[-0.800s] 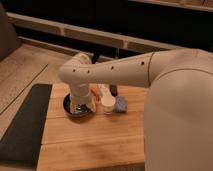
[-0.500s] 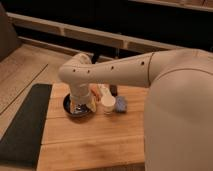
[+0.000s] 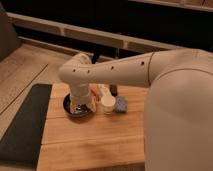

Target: Push the ceramic bowl across the table

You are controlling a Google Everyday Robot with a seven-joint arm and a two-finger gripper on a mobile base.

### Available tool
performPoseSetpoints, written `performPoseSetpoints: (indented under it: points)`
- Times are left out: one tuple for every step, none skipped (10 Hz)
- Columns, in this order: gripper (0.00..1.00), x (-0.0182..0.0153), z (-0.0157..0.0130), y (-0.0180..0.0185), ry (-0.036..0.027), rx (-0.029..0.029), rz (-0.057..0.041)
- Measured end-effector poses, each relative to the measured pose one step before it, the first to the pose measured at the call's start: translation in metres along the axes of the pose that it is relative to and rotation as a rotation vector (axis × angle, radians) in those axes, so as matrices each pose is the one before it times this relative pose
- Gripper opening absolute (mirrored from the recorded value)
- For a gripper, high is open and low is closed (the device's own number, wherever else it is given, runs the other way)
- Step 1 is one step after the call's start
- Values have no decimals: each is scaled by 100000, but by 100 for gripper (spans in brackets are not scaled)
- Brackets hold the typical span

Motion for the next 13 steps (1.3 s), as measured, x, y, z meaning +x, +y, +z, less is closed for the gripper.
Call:
performPoseSetpoints:
  points:
    - [65, 1, 4, -1, 10, 3, 0]
    - [65, 0, -1, 1, -3, -4, 1]
    - [65, 1, 2, 0, 4, 2, -2]
    - [65, -1, 0, -1, -2, 2, 4]
    - [65, 0, 2, 0, 3, -1, 0]
    - [65, -1, -5, -1, -8, 0, 1]
    - [65, -1, 0, 4, -2, -6, -6]
    - [65, -1, 5, -6, -3, 18, -5]
    - [65, -16, 18, -129, -7, 47, 326]
    - [65, -42, 11, -129, -74, 50, 465]
    - [65, -114, -72, -130, -514, 271, 461]
    - [65, -174, -97, -134, -836, 481, 184]
    - [65, -795, -364, -465, -3878, 1854, -534]
